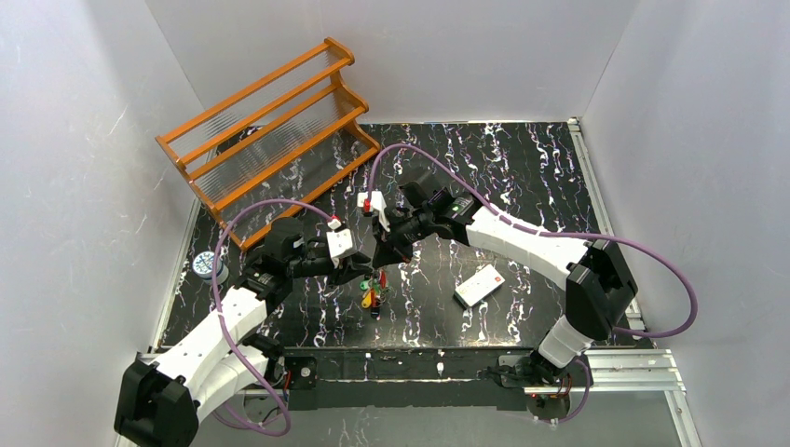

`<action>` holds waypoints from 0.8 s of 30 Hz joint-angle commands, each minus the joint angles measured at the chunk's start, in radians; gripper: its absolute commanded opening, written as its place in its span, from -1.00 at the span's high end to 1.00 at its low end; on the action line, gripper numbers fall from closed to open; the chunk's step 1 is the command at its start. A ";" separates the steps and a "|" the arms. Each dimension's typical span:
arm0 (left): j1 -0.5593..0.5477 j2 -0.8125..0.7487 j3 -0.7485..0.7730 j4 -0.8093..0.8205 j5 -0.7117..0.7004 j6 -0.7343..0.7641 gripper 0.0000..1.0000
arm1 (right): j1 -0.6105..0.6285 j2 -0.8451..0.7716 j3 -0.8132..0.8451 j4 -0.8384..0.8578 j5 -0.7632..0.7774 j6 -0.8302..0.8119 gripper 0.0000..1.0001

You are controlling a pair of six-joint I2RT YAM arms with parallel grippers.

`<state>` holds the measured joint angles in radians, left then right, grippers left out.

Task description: Put the keys on the keyring

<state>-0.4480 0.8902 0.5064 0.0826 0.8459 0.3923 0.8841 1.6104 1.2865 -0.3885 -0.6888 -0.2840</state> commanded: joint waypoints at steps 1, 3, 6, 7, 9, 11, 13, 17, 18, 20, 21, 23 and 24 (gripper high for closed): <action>-0.003 -0.004 0.027 0.023 0.023 0.003 0.59 | 0.005 -0.008 0.059 0.019 -0.040 0.008 0.97; -0.003 0.005 0.029 0.025 0.033 0.002 0.70 | 0.006 -0.007 0.060 0.019 -0.042 0.008 0.97; -0.004 0.017 0.031 0.030 0.051 0.003 0.78 | 0.005 -0.008 0.060 0.019 -0.042 0.008 0.97; -0.004 0.020 0.032 0.033 0.055 0.002 0.80 | 0.006 -0.009 0.060 0.019 -0.040 0.008 0.97; -0.004 0.026 0.032 0.037 0.063 0.003 0.82 | 0.005 -0.009 0.060 0.019 -0.040 0.008 0.97; -0.004 0.033 0.034 0.041 0.067 0.003 0.84 | 0.007 -0.008 0.060 0.019 -0.041 0.008 0.97; -0.006 0.038 0.033 0.044 0.069 0.002 0.85 | 0.006 -0.007 0.061 0.019 -0.041 0.008 0.97; -0.008 0.048 0.034 0.048 0.073 0.003 1.00 | 0.006 -0.007 0.063 0.020 -0.038 0.008 0.97; -0.009 0.051 0.034 0.048 0.072 0.003 1.00 | 0.007 -0.006 0.063 0.020 -0.037 0.008 0.97; -0.010 0.052 0.031 0.048 0.070 0.002 1.00 | 0.006 -0.009 0.057 0.027 -0.036 0.000 0.97; -0.011 0.050 0.031 0.048 0.067 0.000 1.00 | 0.007 -0.013 0.051 0.038 -0.030 -0.002 0.97; -0.011 0.042 0.028 0.048 0.054 -0.011 1.00 | 0.007 -0.029 0.032 0.070 -0.018 0.001 0.87; -0.011 0.036 0.025 0.051 0.043 -0.019 1.00 | 0.007 -0.040 0.019 0.095 -0.003 0.008 0.73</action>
<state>-0.4492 0.9401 0.5064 0.1261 0.8864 0.3878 0.8841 1.6108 1.2869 -0.3988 -0.6846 -0.2878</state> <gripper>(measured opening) 0.013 0.044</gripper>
